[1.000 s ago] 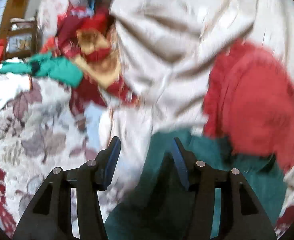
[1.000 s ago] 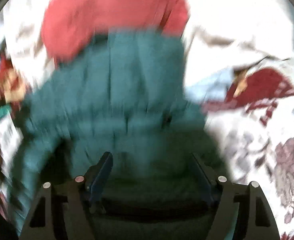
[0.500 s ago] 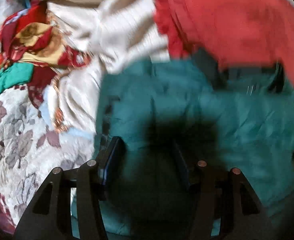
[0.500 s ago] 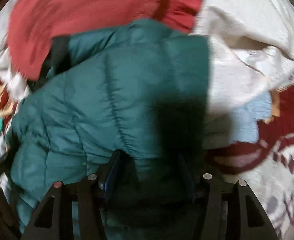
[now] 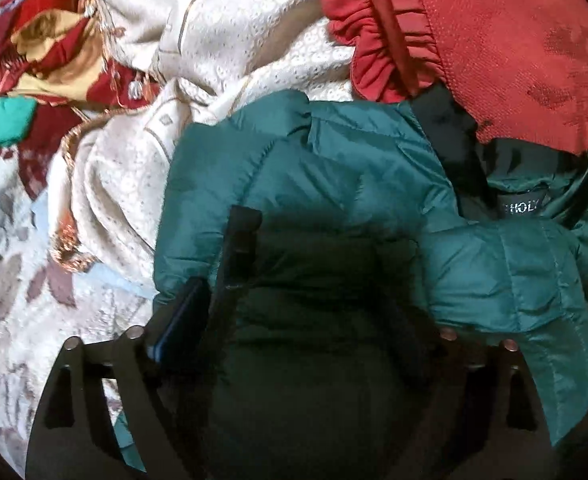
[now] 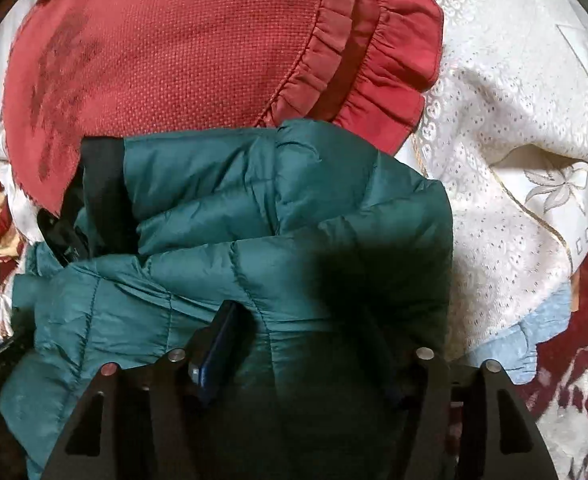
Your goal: Fold large clothes
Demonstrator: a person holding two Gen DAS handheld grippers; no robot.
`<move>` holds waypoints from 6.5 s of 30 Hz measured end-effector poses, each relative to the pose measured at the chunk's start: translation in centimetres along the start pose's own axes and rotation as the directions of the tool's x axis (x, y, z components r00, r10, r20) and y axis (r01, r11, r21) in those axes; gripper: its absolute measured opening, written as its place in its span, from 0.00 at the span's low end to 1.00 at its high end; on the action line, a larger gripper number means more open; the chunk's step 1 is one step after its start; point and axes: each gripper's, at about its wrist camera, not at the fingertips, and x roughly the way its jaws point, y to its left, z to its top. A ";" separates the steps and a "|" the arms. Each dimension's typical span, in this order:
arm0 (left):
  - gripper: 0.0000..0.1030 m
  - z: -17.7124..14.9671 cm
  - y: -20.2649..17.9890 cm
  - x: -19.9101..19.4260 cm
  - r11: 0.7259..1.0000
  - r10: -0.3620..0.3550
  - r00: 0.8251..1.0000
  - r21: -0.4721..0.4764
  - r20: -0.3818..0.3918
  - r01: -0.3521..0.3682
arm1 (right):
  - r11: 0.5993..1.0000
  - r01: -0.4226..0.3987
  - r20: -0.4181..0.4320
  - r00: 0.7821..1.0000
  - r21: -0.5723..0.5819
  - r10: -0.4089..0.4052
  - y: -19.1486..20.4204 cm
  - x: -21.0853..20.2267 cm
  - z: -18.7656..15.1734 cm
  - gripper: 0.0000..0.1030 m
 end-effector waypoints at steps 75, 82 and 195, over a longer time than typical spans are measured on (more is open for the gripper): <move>1.00 -19.8 8.1 -14.1 0.992 -0.075 0.996 0.097 -0.040 0.078 | 0.941 -0.152 -0.168 0.980 -0.301 0.105 -0.4 -22.5 -22.1 1.00; 1.00 -19.8 8.2 -13.7 0.992 -0.093 0.995 0.086 -0.032 0.096 | 0.932 -0.121 -0.178 0.982 -0.342 0.063 0.0 -20.8 -23.4 1.00; 0.16 -25.5 10.5 -19.7 0.904 -0.426 0.904 0.037 -0.028 0.427 | 0.961 -0.276 -0.041 0.960 -0.003 0.275 -5.6 -26.3 -25.5 0.24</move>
